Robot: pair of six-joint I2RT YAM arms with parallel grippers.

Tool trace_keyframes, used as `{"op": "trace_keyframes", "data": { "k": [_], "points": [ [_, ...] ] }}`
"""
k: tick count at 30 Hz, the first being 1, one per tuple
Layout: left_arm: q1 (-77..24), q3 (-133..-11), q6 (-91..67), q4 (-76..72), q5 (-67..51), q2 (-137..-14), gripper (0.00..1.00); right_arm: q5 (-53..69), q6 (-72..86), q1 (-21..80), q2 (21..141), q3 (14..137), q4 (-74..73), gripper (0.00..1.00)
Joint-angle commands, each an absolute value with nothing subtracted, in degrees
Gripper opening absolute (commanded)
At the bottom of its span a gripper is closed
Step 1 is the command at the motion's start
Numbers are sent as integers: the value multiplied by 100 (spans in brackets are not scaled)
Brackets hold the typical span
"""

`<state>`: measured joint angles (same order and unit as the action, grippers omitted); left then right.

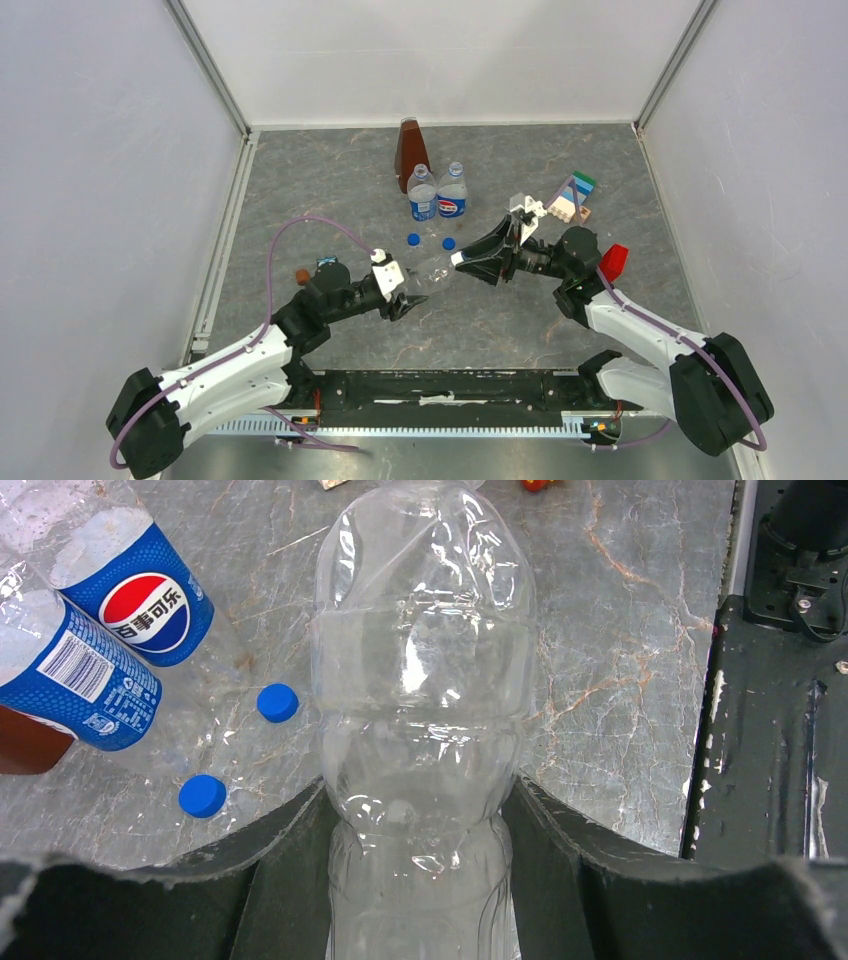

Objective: Unscrew the bottle caps
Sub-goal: Unscrew the bottle cap from the plastic bottle.

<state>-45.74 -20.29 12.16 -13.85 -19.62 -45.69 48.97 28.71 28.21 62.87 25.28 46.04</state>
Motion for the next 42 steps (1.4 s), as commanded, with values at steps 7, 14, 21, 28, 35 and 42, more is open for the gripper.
{"op": "trace_keyframes", "data": {
  "k": [7,14,21,28,35,42],
  "points": [
    [-4593,-2101,1400,-1628,-1975,-4544,6,5065,2776,2804,6292,2698,4728,16],
    [-4589,-2000,997,-2207,-2010,-4685,67,5211,2782,2819,6342,2681,4810,0],
    [-4597,-2465,521,-2144,-2171,-5267,77,5353,2679,2918,6453,2707,4819,0],
    [-4605,-2561,278,-2391,-2091,-5505,74,5300,2565,2969,6517,2720,4754,0],
    [-4614,-2550,216,-2430,-1951,-5526,48,5266,2387,3007,6659,2811,4525,0],
    [-4614,-2483,295,-2398,-1934,-5425,7,5156,2019,3015,6741,2942,3926,14]
  ]
}}
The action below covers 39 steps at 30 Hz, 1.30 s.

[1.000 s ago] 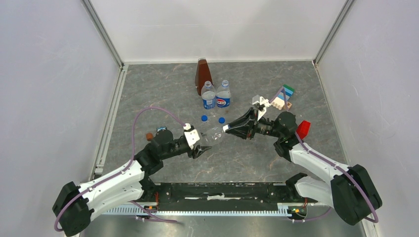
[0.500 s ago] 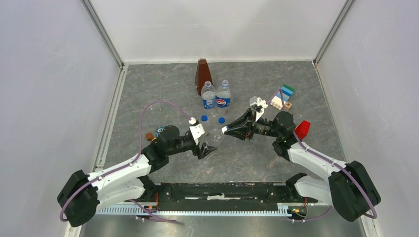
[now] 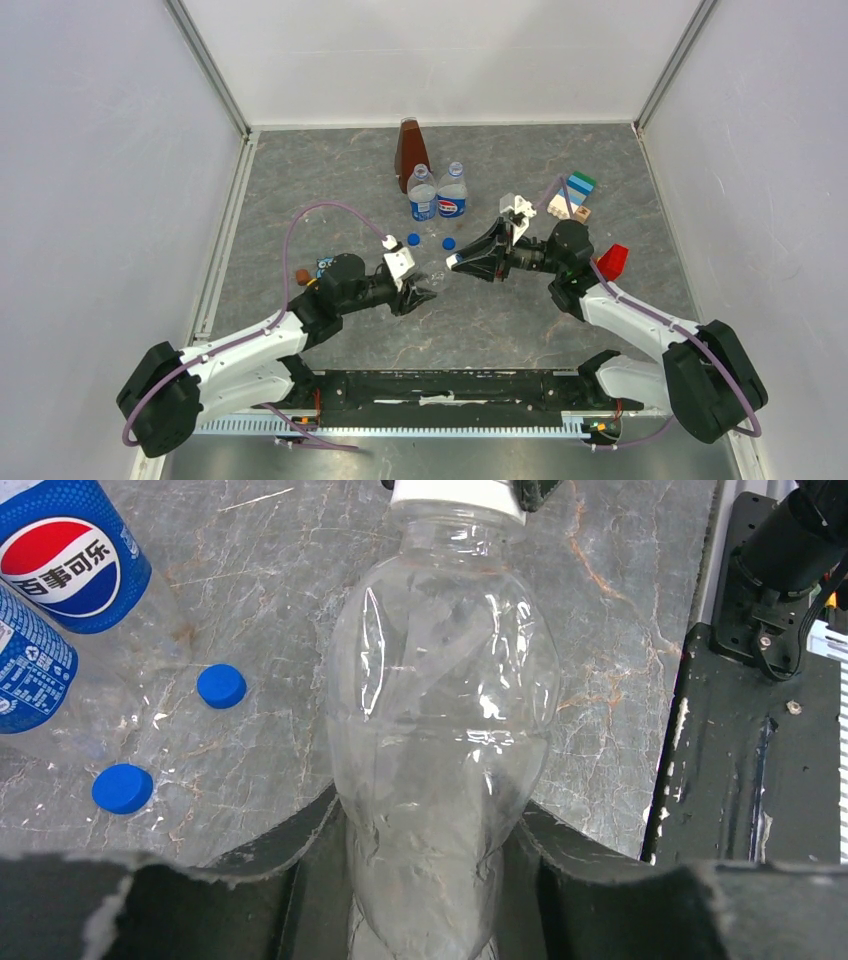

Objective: Unscrew the bottle caps
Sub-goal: Unscrew the bottle cap from the plastic bottle.

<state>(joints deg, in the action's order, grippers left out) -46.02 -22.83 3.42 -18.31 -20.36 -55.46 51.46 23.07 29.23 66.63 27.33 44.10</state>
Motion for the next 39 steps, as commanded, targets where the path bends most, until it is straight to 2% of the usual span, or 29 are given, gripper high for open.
{"op": "trace_keyframes", "data": {
  "k": [1,3,6,8,19,30,35,37,39],
  "points": [
    [-4614,-2479,367,-2340,-1954,-5418,5,5155,1933,3007,6732,2968,3833,24],
    [-4614,-2474,550,-2157,-2015,-5401,2,5114,1734,2997,6649,2997,3578,39],
    [-4614,-2532,1008,-1578,-2148,-5370,2,5042,1625,2898,6445,2942,3403,48],
    [-4614,-2589,1291,-1107,-2086,-5327,2,5035,1610,2811,6322,2893,3333,50],
    [-4623,-2568,1755,-651,-2004,-5133,2,5666,1836,2784,6656,2944,3619,46],
    [-4693,-2662,1748,-756,-1960,-5300,3,5651,1839,2898,6894,3067,3637,46],
    [-4702,-2620,1713,-812,-1879,-5238,3,5678,1797,2979,6959,3094,3637,40],
    [-4702,-2597,1703,-825,-1882,-5229,3,5682,1762,2997,6945,3095,3630,33],
    [-4711,-2592,1691,-834,-1890,-5241,3,5694,1743,3022,6937,3085,3619,32]
  ]
}}
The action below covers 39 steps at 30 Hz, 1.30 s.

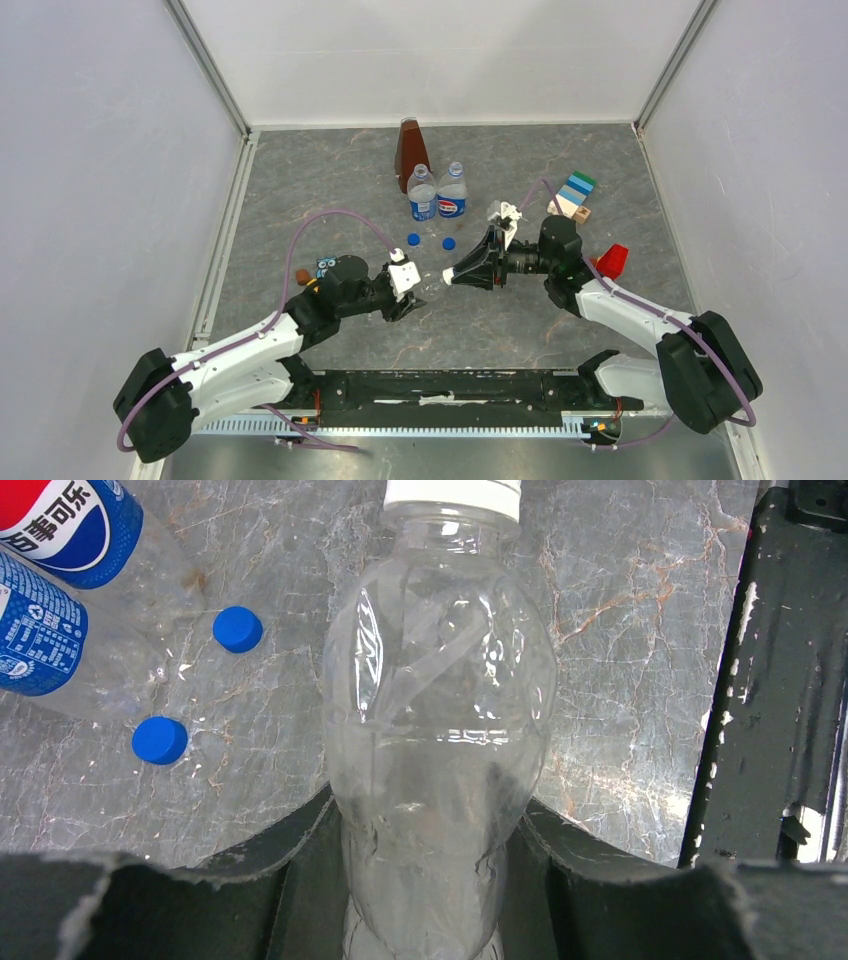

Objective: Unscrew the bottle caps
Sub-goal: Unscrew the bottle cap from the plastic bottle.

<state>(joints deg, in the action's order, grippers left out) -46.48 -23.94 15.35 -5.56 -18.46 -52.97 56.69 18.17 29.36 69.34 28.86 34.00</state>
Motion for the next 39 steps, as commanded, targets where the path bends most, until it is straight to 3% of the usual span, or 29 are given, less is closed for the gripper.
{"op": "trace_keyframes", "data": {
  "k": [1,9,14,25,29,39],
  "points": [
    [-4707,-2593,1691,-848,-1903,-5254,3,5708,1725,3036,6948,3091,3609,32],
    [-4728,-2583,1618,-897,-1899,-5255,3,5643,1577,3098,6944,3120,3473,36],
    [-4729,-2566,1621,-899,-1882,-5246,3,5612,1556,3094,6961,3120,3454,44],
    [-4737,-2574,1585,-896,-1847,-5280,2,5473,1519,3085,6884,3087,3513,41],
    [-4737,-2592,1627,-700,-1791,-5193,2,5335,1416,3051,6703,3029,3417,51],
    [-4737,-2569,1648,-633,-1716,-5130,2,5409,1403,3026,6607,2980,3410,49]
  ]
}}
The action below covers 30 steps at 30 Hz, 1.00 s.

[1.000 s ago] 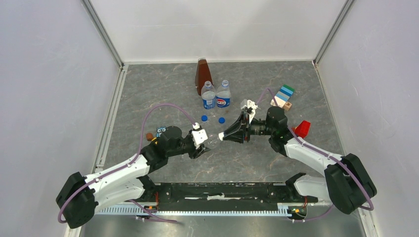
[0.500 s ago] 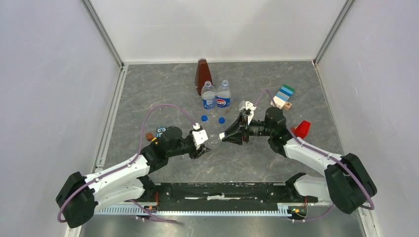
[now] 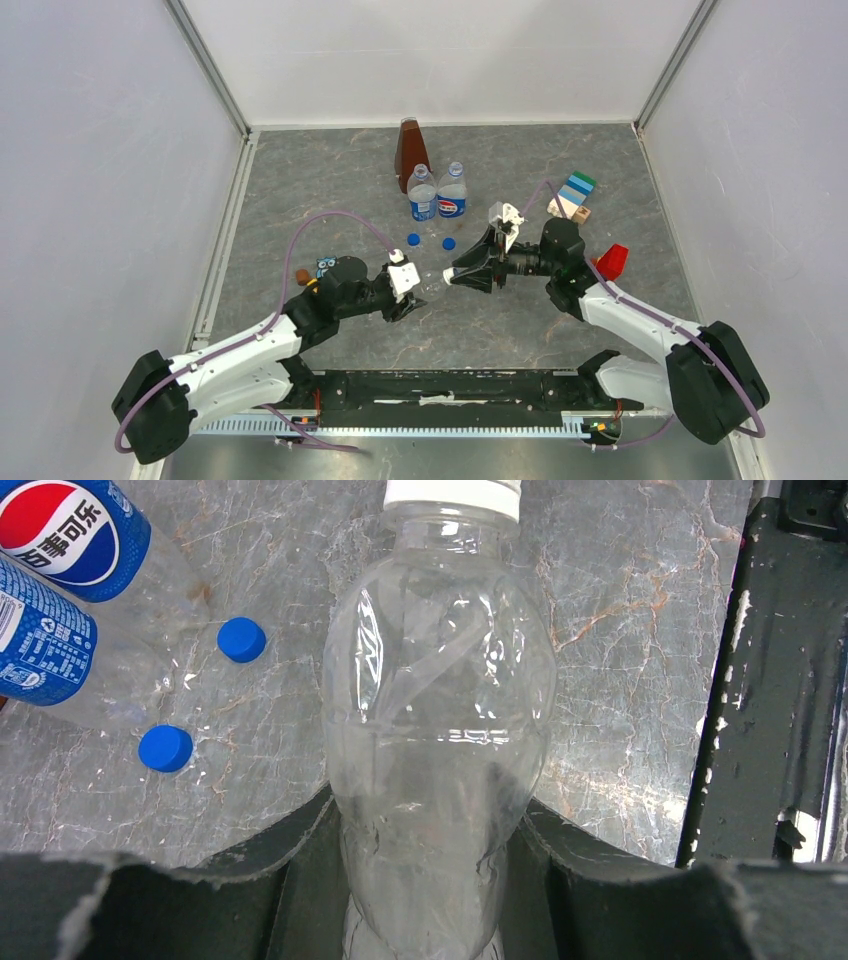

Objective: Unscrew the bottle caps
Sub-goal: Unscrew the bottle cap from the plastic bottle.

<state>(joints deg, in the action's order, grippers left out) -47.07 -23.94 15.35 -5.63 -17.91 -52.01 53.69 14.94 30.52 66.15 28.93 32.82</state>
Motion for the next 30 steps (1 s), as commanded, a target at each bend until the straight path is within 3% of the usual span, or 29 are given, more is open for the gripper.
{"op": "trace_keyframes", "data": {
  "k": [1,7,15,30],
  "points": [
    [-4737,-2574,1652,-640,-1710,-5132,2,5427,1406,3023,6634,2989,3410,47],
    [-4737,-2554,1621,-705,-1679,-5116,2,5633,1363,3032,6759,3024,3376,33],
    [-4737,-2689,1383,-843,-1833,-5227,2,5511,809,3082,6529,2973,2970,1],
    [-4686,-3102,857,-985,-3840,-5348,2,5335,-2379,3922,5273,2433,1209,0]
  ]
}}
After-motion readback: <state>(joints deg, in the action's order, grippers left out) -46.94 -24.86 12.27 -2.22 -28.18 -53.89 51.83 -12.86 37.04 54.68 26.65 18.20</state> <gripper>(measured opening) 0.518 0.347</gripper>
